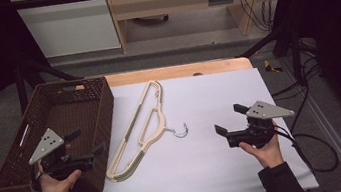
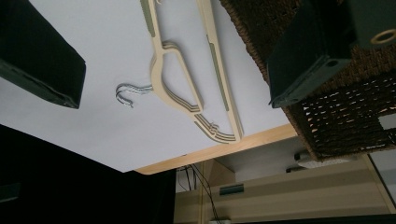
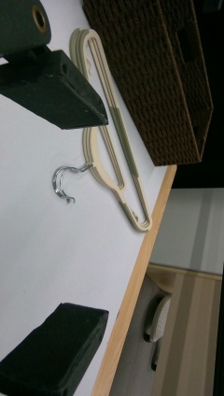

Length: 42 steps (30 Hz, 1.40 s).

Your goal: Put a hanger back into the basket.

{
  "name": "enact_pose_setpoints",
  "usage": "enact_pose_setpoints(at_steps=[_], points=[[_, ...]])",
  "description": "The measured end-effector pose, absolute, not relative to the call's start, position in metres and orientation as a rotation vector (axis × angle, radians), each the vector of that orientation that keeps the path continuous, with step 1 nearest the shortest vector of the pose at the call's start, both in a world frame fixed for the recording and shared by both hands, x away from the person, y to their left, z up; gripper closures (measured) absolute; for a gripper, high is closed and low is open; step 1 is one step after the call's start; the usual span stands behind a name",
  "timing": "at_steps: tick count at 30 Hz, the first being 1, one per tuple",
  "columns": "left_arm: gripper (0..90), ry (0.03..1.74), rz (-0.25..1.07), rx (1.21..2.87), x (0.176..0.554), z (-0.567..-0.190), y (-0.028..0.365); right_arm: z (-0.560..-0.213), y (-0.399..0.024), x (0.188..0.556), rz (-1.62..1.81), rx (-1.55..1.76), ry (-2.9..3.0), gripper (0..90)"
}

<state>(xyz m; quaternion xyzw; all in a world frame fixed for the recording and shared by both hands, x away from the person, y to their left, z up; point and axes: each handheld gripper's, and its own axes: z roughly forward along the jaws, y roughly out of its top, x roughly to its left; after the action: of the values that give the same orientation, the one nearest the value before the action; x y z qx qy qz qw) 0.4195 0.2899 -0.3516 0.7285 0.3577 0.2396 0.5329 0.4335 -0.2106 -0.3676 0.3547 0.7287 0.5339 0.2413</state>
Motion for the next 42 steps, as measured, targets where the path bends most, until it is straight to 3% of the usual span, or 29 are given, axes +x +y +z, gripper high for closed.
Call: enact_pose_setpoints(at_steps=[21, 42], points=[[4.2, 0.865, 0.568, 1.747, 0.421, -0.353, 0.293, -0.379, -0.121, 0.496, 1.431, 0.879, 2.193, 22.3], [4.3, 0.856, 0.572, 1.764, 0.424, -0.354, 0.292, -0.431, -0.088, 0.537, 1.314, 0.91, 2.374, 38.8]])
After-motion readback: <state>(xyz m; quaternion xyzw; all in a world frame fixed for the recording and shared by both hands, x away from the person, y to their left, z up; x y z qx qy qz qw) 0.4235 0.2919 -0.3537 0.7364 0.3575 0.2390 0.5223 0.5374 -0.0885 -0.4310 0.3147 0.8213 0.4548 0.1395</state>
